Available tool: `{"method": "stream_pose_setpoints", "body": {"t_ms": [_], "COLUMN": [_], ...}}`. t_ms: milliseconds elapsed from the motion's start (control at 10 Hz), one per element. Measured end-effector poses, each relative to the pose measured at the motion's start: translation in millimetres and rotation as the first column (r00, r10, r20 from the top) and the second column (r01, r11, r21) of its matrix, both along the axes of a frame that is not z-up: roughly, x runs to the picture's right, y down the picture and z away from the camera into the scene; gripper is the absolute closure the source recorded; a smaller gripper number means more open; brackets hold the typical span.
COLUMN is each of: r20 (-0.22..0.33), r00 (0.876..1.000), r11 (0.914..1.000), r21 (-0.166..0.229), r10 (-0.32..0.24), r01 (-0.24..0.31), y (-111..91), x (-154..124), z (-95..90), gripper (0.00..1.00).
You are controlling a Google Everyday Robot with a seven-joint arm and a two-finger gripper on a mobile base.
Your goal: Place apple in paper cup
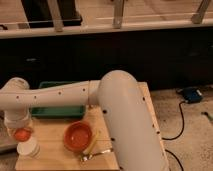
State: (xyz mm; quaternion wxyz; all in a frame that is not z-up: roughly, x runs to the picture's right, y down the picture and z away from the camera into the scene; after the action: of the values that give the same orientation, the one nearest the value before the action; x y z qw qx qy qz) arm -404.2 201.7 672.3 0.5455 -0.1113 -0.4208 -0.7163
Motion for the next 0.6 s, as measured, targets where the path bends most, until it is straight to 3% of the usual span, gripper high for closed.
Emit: {"method": "stream_pose_setpoints", "body": {"t_ms": [300, 600], "r20": [0.021, 0.041], "r00": [1.000, 0.999], "r11": [1.0000, 0.9998], "r21": [-0.006, -0.010], "r10": [-0.008, -0.017], "r01": [0.008, 0.018], "y": [0.3, 0.3], "x": [-3.5, -4.5], "z": [2.3, 2.7], "gripper": [0.66, 0.56]}}
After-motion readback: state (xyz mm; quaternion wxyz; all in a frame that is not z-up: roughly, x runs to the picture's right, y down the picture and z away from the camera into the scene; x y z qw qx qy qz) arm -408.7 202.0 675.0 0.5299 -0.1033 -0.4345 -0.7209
